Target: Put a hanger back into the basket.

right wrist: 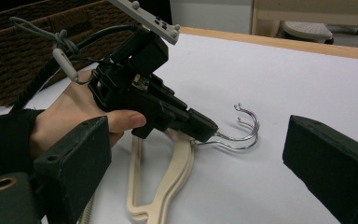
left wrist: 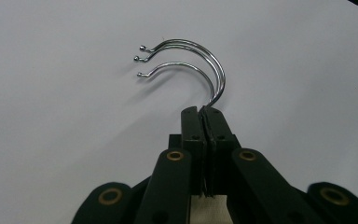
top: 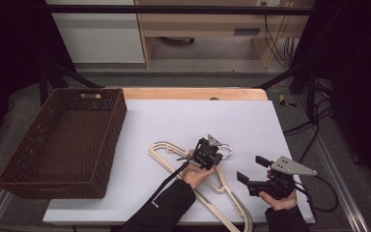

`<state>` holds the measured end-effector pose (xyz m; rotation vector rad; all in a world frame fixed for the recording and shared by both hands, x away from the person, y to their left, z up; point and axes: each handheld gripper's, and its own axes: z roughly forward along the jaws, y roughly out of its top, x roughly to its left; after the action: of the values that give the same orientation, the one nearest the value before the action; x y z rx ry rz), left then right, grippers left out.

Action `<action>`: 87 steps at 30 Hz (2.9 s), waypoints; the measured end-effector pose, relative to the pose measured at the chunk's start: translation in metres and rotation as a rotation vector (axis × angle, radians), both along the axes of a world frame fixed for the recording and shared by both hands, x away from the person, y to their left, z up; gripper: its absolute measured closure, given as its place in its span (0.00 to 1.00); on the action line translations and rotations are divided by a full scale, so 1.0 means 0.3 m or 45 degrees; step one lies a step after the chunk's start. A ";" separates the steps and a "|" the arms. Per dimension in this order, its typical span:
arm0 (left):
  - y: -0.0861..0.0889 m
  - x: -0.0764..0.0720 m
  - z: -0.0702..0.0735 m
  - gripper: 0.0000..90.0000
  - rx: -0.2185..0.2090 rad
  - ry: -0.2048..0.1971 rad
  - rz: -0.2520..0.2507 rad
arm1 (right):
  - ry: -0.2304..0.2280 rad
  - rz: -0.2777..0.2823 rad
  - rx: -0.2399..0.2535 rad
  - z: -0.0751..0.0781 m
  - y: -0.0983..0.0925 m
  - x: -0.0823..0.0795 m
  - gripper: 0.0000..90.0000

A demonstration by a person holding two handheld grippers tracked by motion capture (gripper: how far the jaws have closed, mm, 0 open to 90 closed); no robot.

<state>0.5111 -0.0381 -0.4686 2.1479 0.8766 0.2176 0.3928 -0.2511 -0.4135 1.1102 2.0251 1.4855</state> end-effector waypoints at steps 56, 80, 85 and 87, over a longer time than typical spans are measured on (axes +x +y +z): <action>0.044 -0.065 0.070 0.98 -0.072 -0.122 0.025 | 0.017 0.013 0.010 -0.006 0.011 0.005 0.11; 0.111 -0.141 0.156 0.98 -0.160 -0.209 -0.007 | 0.192 0.107 0.000 -0.046 0.155 0.074 0.30; 0.119 -0.149 0.168 0.98 -0.167 -0.223 -0.006 | 0.260 0.097 -0.017 -0.069 0.175 0.087 0.41; 0.121 -0.150 0.170 0.98 -0.166 -0.227 -0.007 | 0.275 0.107 -0.020 -0.077 0.182 0.093 0.46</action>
<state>0.4661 -0.0018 -0.4176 1.9765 0.7613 0.3346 0.4208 -0.1963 -0.4366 1.2402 2.2499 1.4400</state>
